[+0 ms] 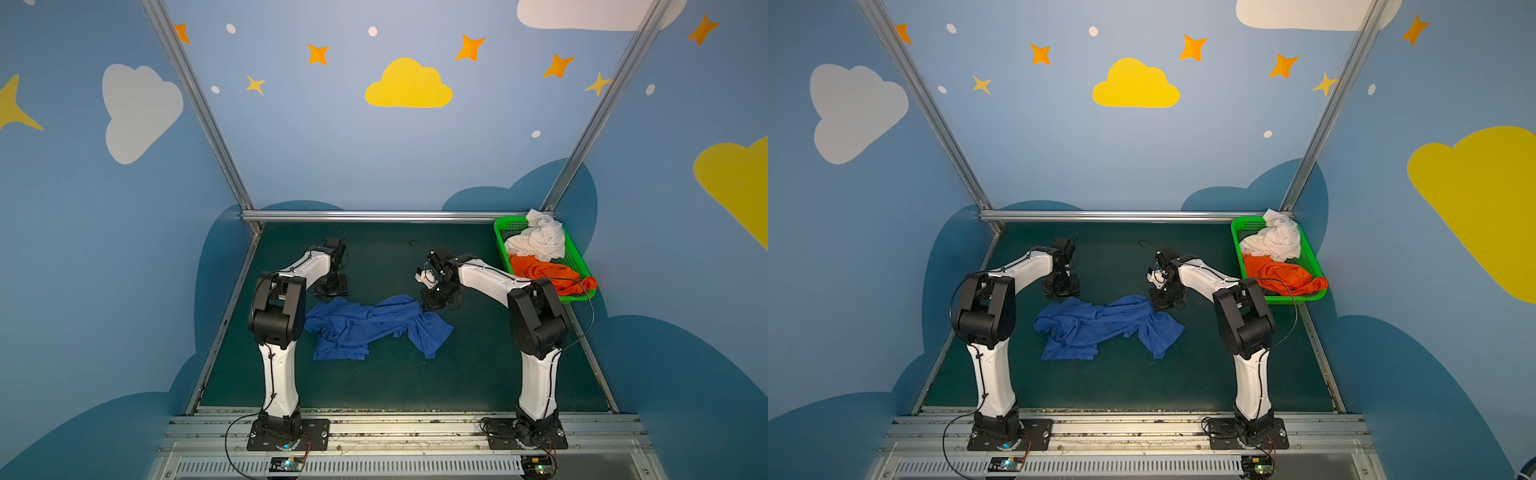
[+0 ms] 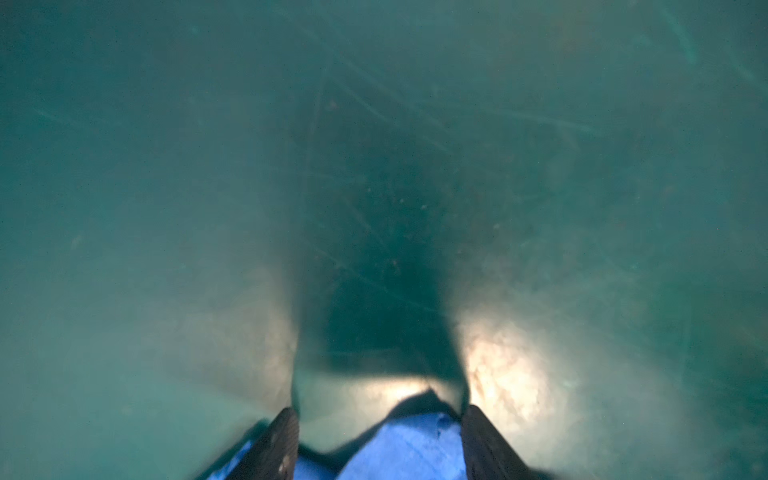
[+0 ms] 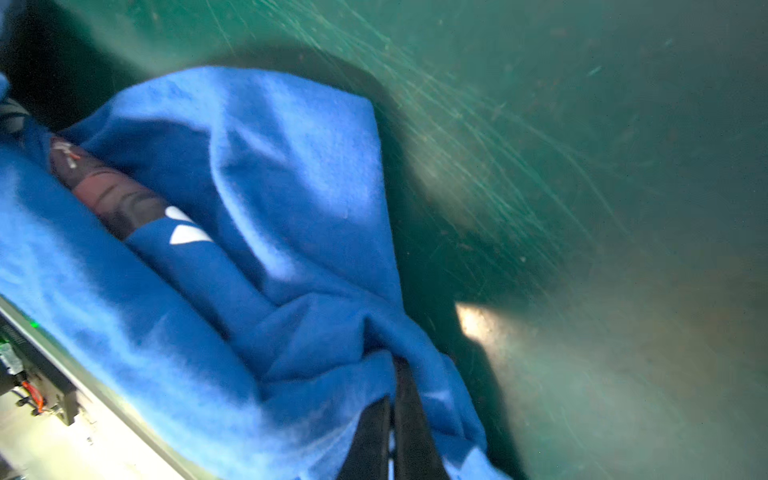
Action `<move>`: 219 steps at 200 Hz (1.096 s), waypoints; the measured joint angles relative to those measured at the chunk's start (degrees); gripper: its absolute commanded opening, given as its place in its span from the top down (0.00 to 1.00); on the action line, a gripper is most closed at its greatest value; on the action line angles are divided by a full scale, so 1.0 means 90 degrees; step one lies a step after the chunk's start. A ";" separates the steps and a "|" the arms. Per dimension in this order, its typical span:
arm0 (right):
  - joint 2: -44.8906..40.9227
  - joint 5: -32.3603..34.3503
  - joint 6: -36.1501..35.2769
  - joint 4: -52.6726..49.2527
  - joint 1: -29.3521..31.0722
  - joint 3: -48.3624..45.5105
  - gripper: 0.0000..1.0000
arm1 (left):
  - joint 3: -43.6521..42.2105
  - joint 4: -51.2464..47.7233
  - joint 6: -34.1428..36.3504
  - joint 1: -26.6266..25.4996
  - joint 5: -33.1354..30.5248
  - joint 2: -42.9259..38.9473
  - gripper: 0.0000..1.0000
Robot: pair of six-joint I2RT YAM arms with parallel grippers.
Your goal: Fold and stack the t-shirts
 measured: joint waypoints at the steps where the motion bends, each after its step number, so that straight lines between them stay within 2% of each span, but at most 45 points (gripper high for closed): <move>1: 0.0000 0.0000 0.0002 -0.0007 0.0000 0.0002 1.00 | 0.0000 0.0002 0.0007 0.0002 0.0000 0.0000 0.42; 19: 0.0002 0.0000 0.0049 -0.0063 0.0000 0.0015 1.00 | 0.0034 0.0022 0.0019 0.0015 0.0112 0.0034 0.54; 51: 0.0002 0.0002 0.0124 -0.0211 -0.0005 0.0051 1.00 | 0.0284 -0.0029 0.0022 0.0029 0.0151 0.0189 0.89; 59: 0.0002 0.0005 0.0138 -0.0257 -0.0010 0.0087 1.00 | 0.0328 -0.0029 0.0017 0.0039 0.0155 0.0219 0.95; 126: 0.0000 0.0126 0.0219 -0.0459 -0.0032 0.0197 1.00 | 0.0202 0.0078 -0.0027 0.0124 0.0129 0.0000 0.95; 191: -0.0005 0.0253 0.0333 -0.0500 -0.0036 0.0197 1.00 | -0.0197 0.0576 -0.0129 0.0138 -0.0131 -0.1831 0.95; 219: -0.0002 0.0294 0.0386 -0.0546 -0.0036 0.0272 1.00 | -0.0350 0.0746 -0.0141 0.0136 -0.0148 -0.2227 0.95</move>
